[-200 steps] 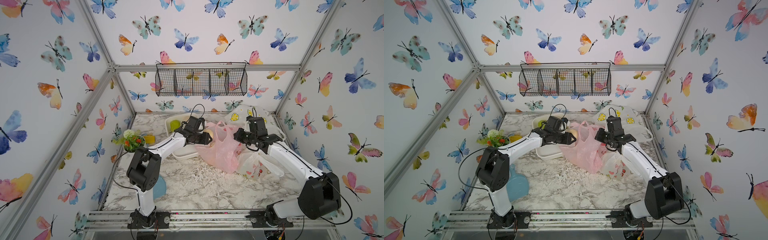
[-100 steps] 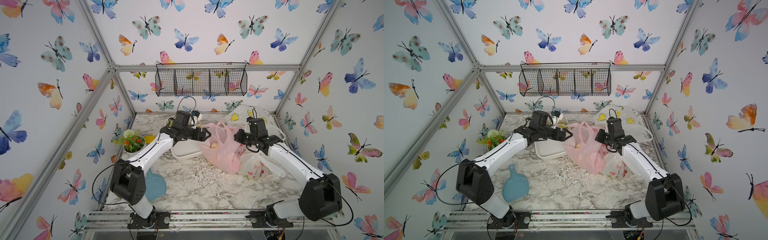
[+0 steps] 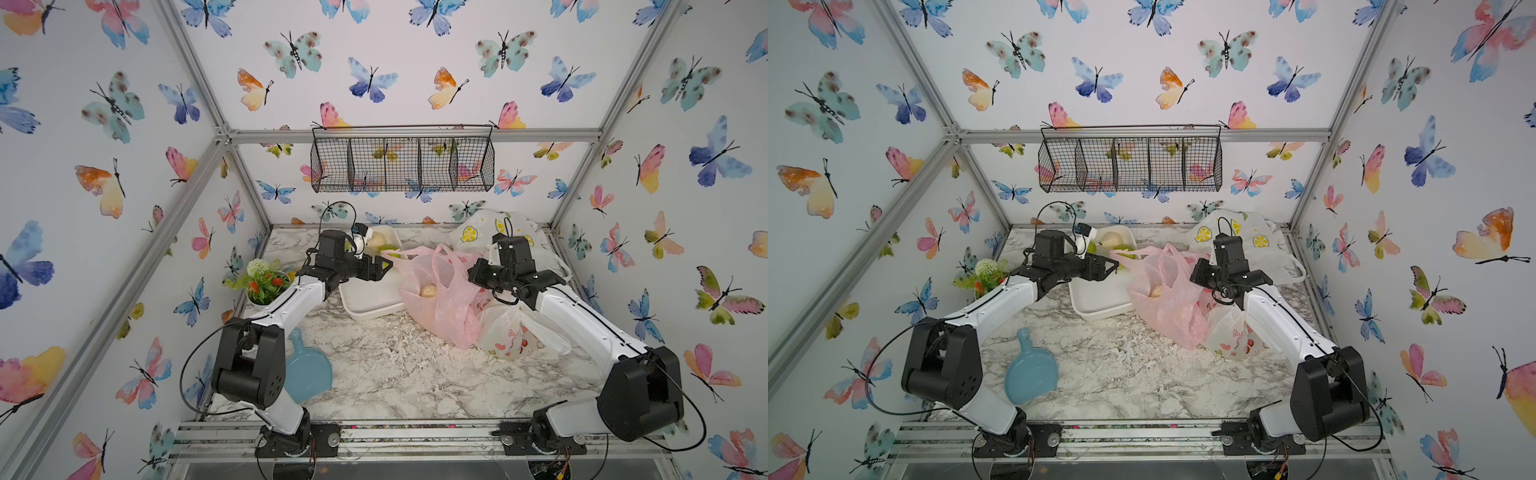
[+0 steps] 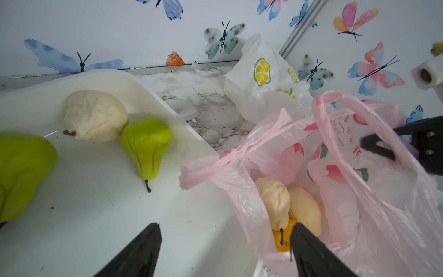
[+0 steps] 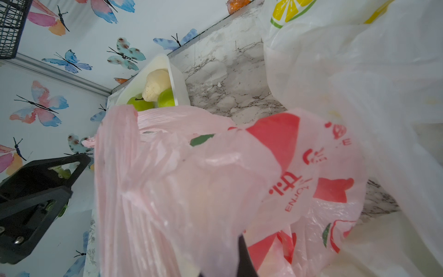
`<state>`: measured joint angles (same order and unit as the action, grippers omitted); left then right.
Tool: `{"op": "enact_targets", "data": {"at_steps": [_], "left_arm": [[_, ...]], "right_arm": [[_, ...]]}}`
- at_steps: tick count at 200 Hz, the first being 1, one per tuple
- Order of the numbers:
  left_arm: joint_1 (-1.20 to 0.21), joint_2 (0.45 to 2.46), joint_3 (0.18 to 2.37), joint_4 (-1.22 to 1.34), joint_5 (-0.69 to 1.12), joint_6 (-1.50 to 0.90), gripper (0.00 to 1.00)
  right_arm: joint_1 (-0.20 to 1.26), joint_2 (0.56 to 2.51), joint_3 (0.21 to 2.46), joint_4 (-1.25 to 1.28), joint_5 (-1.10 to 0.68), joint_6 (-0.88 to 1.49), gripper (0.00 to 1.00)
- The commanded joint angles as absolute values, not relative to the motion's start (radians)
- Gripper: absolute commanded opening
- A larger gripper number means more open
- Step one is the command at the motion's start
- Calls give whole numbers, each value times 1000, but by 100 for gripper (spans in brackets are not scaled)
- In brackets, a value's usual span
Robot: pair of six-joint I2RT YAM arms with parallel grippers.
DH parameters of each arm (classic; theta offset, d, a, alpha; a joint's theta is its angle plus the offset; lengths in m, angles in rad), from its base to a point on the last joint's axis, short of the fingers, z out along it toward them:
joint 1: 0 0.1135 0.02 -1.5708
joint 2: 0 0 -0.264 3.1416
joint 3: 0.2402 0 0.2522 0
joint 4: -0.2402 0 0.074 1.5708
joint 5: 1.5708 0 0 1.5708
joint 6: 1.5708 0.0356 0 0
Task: Place the pears into plastic bags & tie knots
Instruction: Place the plastic bag at the center of the board.
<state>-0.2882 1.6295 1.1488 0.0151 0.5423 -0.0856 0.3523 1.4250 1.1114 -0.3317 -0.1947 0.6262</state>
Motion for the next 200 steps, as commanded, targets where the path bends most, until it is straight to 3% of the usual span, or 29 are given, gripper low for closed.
{"op": "enact_targets", "data": {"at_steps": [1, 44, 64, 75, 82, 98, 126, 163, 200], "left_arm": [[-290, 1677, 1174, 189, 573, -16, 82], [-302, 1842, 1295, 251, 616, -72, 59], [-318, 1858, 1313, 301, 631, -116, 29], [-323, 1851, 1324, 291, 641, -140, 8], [-323, 1842, 1330, 276, 638, -167, 2], [-325, 1809, 1329, 242, 642, -195, 0], [-335, 1738, 1315, 195, 644, -227, 0], [-348, 1696, 1354, 87, 631, -245, 0], [-352, 1687, 1388, 20, 625, -241, 0]], "right_arm": [[347, 1434, 1133, -354, -212, 606, 3], [347, 1434, 1141, -367, -209, 596, 2], [347, 1428, 1159, -398, -197, 572, 7], [347, 1427, 1198, -449, -173, 539, 19], [347, 1424, 1235, -500, -147, 507, 27], [347, 1409, 1321, -597, -77, 454, 40], [381, 1423, 1480, -754, -41, 407, 51], [632, 1508, 1614, -764, 37, 482, 48], [773, 1650, 1661, -705, 78, 514, 43]]}}
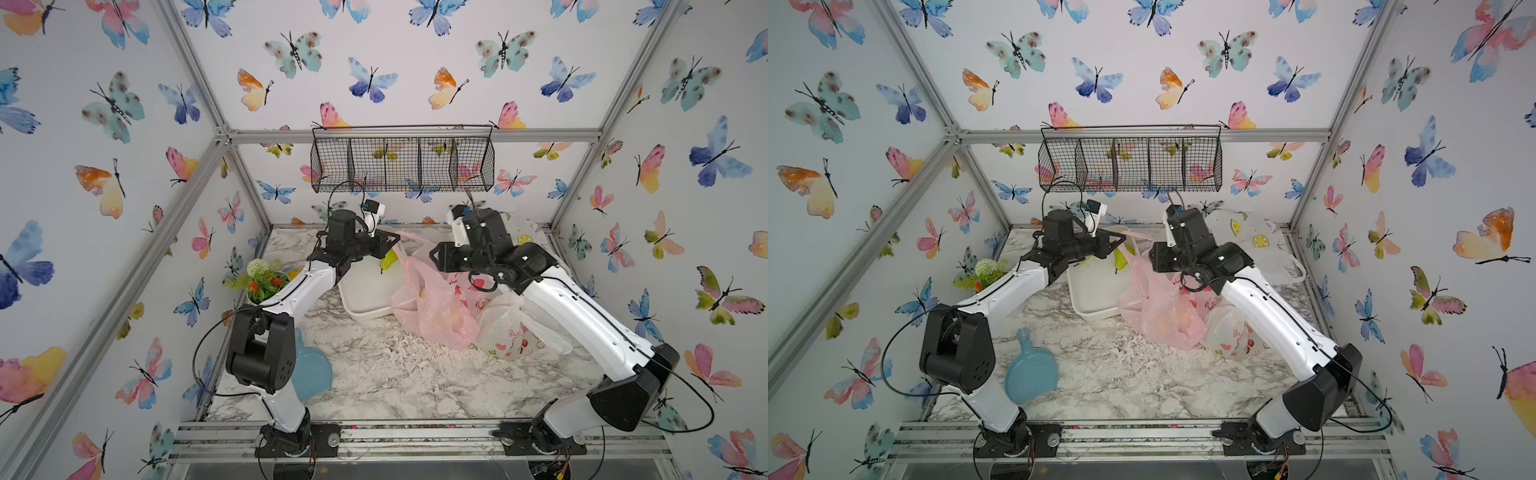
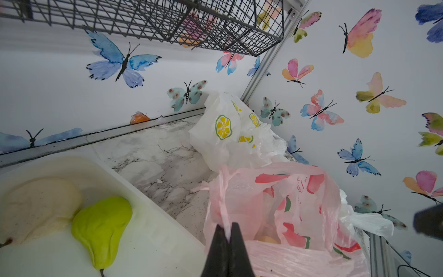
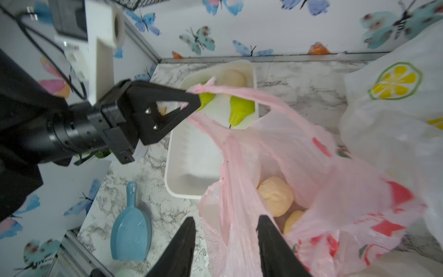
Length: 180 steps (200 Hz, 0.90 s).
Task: Place the pears into plastic bags & tie knots
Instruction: Place the plastic bag at the center of the board.
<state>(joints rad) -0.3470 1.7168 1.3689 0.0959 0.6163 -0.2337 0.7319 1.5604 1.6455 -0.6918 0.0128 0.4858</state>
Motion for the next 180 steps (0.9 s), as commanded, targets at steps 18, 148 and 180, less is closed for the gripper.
{"op": "enact_targets", "data": {"at_steps": [18, 148, 180], "left_arm": [[-352, 1685, 1397, 1, 623, -234, 0], [-357, 1664, 1397, -6, 631, -273, 0], [-368, 1649, 1406, -15, 622, -273, 0]], "right_arm": [[817, 1692, 1649, -647, 85, 519, 41], [852, 2040, 1703, -684, 389, 497, 45], [854, 2069, 1724, -707, 352, 494, 31]]}}
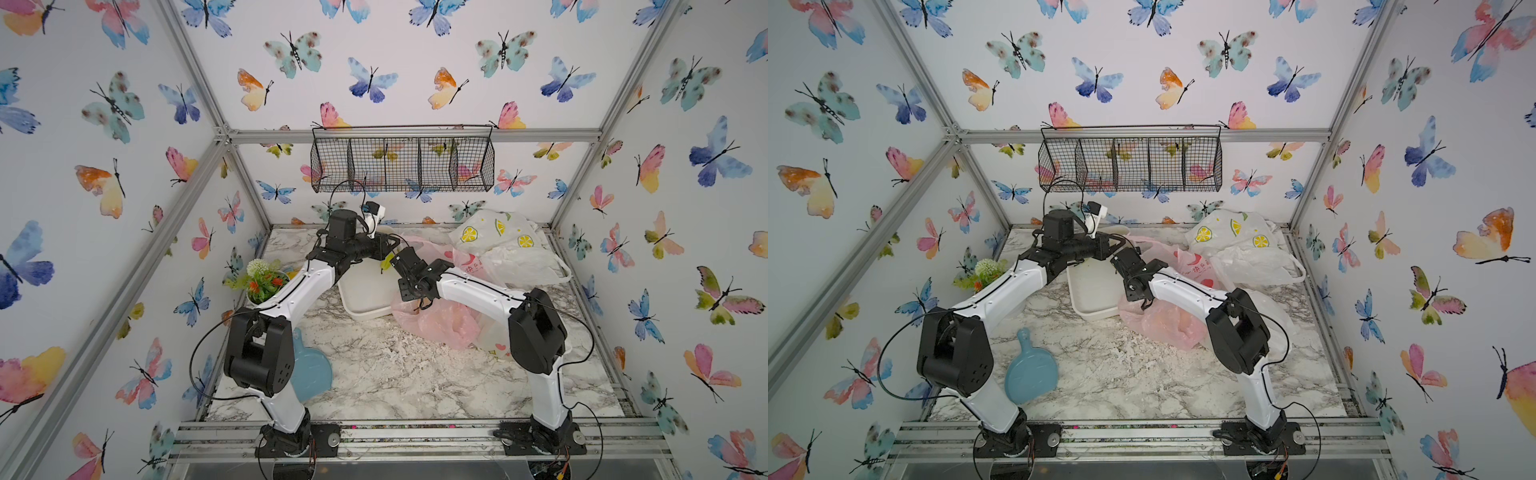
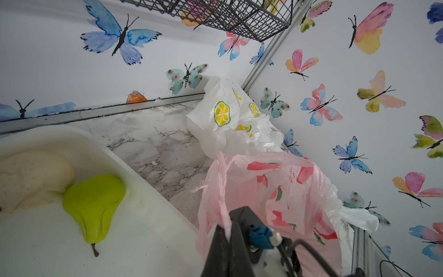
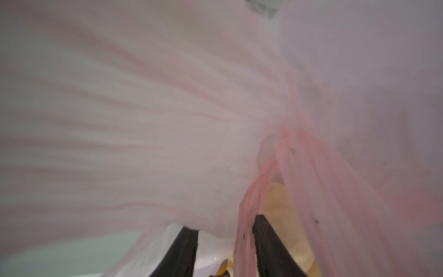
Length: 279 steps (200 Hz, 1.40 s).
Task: Place the pears into plastic bags & tie knots
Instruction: Place the plastic bag at the center of the board.
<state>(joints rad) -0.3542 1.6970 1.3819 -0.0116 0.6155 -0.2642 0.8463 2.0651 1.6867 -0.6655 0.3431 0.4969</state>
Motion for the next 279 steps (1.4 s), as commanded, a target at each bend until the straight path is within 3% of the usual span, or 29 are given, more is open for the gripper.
{"op": "enact_targets", "data": {"at_steps": [1, 49, 133, 206, 253, 279], "left_arm": [[-367, 1648, 1406, -15, 623, -273, 0], [-386, 1607, 1503, -184, 525, -251, 0], [-459, 1323, 1535, -371, 310, -335, 0], [-685, 1216, 1744, -511, 93, -379, 0], [-696, 1218, 1686, -514, 86, -390, 0], [-696, 1248, 1668, -506, 78, -354, 0]], "right_arm": [[854, 2069, 1724, -707, 343, 494, 30], [854, 1801, 1591, -580, 123, 400, 3], [786, 1399, 1550, -549, -180, 255, 3], [733, 1203, 1569, -475, -18, 284, 3], [727, 1238, 1585, -507, 103, 281, 3], [646, 1279, 1579, -509, 81, 278, 3]]}}
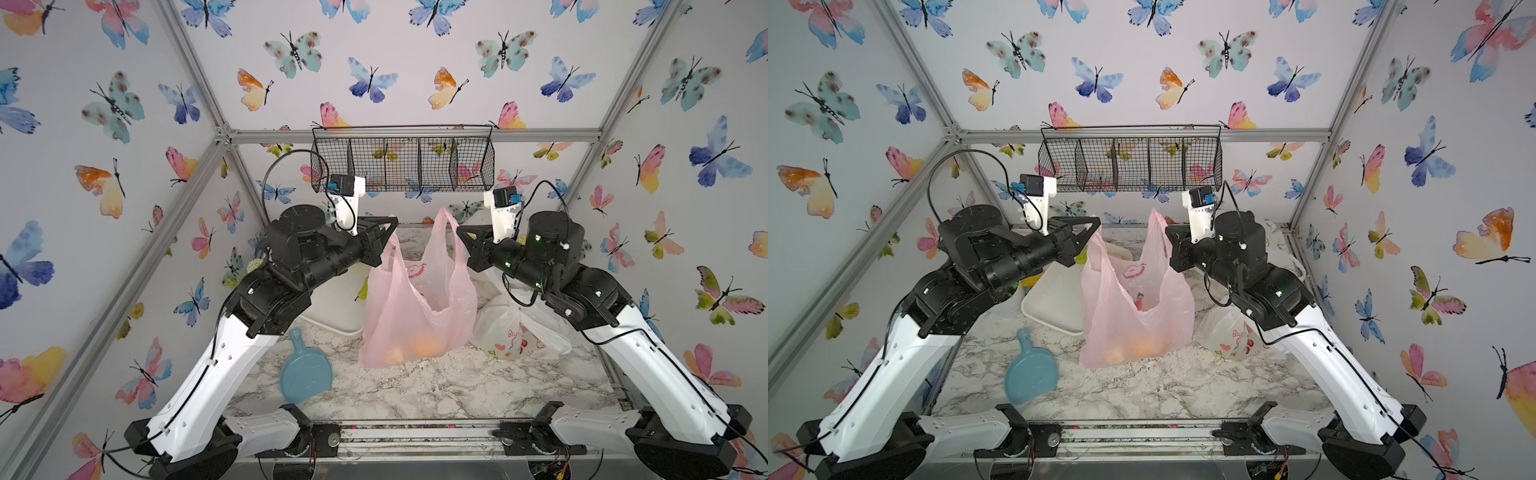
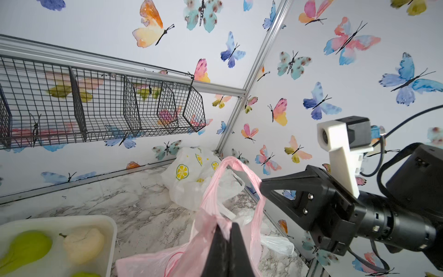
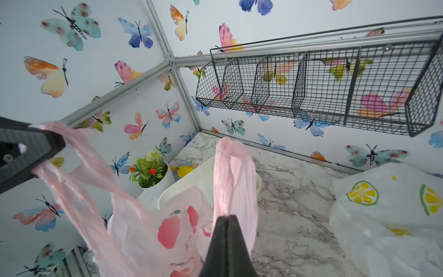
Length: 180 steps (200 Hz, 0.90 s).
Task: Place the pears into plastic bags & tie knots
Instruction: Place the plastic bag at the center of the board.
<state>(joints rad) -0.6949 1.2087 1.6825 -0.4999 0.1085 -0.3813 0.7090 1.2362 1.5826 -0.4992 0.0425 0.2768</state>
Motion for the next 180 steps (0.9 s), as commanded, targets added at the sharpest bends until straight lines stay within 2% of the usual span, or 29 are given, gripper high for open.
{"op": "enact_targets", "data": {"at_steps": [1, 30, 57, 83, 95, 121, 150, 180], "left_arm": [[-696, 1249, 1669, -506, 78, -352, 0], [-696, 1288, 1719, -503, 87, -327, 0], [-689, 1292, 1617, -449, 83, -302, 0], [-615, 1356, 1580, -436, 182, -324, 0], [-593, 1396, 1640, -478, 169, -313, 0], [-585, 1458, 1763, -512, 157, -261, 0], [-582, 1532, 1856, -554, 182, -255, 0], [-582, 1555, 1893, -569, 180, -250, 0]], "right_arm": [[643, 1281, 1580, -510, 79, 278, 3], [594, 1298, 1621, -518, 64, 269, 3], [591, 1309, 1505, -490, 80, 253, 3], [564, 1370, 1447, -490, 111, 235, 5], [562, 1397, 1509, -535, 120, 205, 14], [563, 1451, 1697, -673, 112, 150, 50], [567, 1516, 1914, -857, 90, 110, 63], [633, 1474, 1864, -775, -83, 73, 81]]}}
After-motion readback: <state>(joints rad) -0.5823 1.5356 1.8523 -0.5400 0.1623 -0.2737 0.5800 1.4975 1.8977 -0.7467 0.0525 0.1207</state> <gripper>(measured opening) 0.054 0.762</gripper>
